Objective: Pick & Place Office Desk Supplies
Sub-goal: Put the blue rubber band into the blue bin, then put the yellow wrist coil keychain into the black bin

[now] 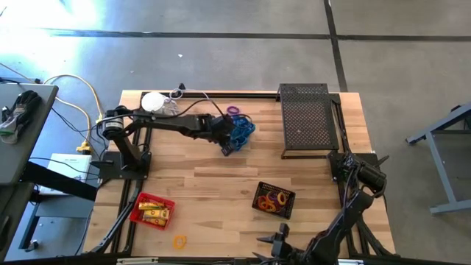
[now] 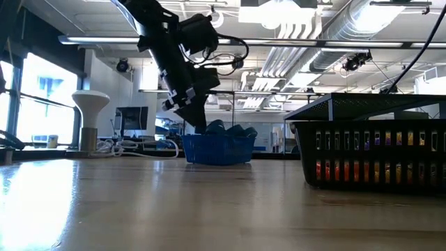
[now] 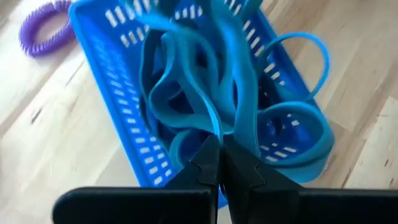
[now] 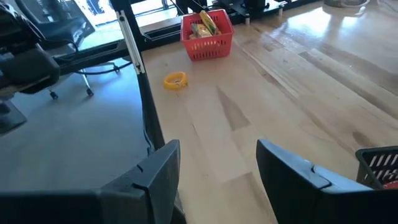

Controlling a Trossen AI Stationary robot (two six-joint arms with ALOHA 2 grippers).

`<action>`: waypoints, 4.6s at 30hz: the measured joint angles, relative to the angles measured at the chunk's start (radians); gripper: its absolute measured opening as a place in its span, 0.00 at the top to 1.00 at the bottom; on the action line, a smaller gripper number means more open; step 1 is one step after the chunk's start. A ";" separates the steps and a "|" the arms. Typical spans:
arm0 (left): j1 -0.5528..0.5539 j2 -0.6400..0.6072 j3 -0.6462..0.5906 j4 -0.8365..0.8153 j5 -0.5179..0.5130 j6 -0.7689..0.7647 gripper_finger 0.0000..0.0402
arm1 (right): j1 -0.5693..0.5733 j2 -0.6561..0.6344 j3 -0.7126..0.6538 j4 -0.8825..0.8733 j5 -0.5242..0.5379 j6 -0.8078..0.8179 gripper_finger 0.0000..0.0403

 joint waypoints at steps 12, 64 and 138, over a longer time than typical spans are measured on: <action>0.010 -0.001 0.000 -0.037 0.000 -0.024 0.93 | -0.001 -0.001 0.000 0.000 0.041 -0.117 0.50; -1.273 -0.112 -0.006 -0.265 -0.086 -0.545 0.72 | -0.158 -0.001 0.000 0.251 -0.244 -0.740 0.50; -1.023 -0.015 0.065 0.006 -0.551 -0.134 0.98 | -0.240 -0.001 0.000 0.101 -0.593 -0.326 0.50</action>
